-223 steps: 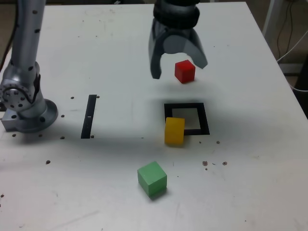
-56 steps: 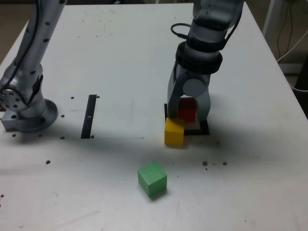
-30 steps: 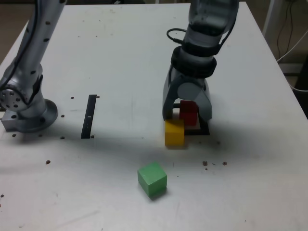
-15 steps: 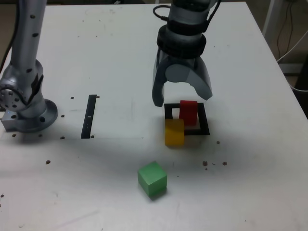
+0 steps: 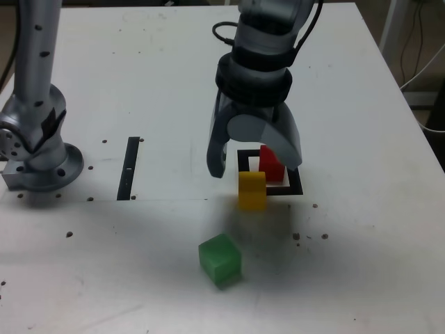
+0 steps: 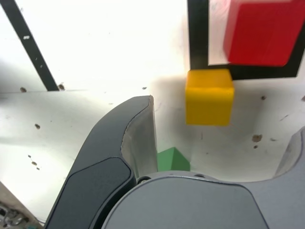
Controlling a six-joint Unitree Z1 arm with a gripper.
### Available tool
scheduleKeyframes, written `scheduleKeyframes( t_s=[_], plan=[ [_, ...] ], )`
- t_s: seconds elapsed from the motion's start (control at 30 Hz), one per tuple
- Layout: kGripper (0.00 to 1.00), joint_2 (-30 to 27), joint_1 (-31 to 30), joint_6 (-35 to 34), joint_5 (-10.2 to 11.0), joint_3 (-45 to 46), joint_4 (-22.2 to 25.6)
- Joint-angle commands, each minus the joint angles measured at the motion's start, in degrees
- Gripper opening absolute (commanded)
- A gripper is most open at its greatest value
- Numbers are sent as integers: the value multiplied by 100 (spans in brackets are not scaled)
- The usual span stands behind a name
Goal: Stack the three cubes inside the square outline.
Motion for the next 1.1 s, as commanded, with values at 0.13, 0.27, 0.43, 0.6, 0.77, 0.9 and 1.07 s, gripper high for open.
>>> scheduleKeyframes(
  t_s=[0.13,0.27,0.43,0.6,0.77,0.9,1.07],
  plan=[
    [99,32,-197,-177,-123,126,-63],
    [99,162,-222,-187,-190,171,-123],
    [99,337,-225,-159,-221,198,-214],
    [98,490,-226,-130,-232,299,-397],
    [97,602,-223,-104,-281,439,-588],
    [94,674,-223,-78,-351,504,-700],
    [89,730,-223,-62,-392,546,-809]
  ],
)
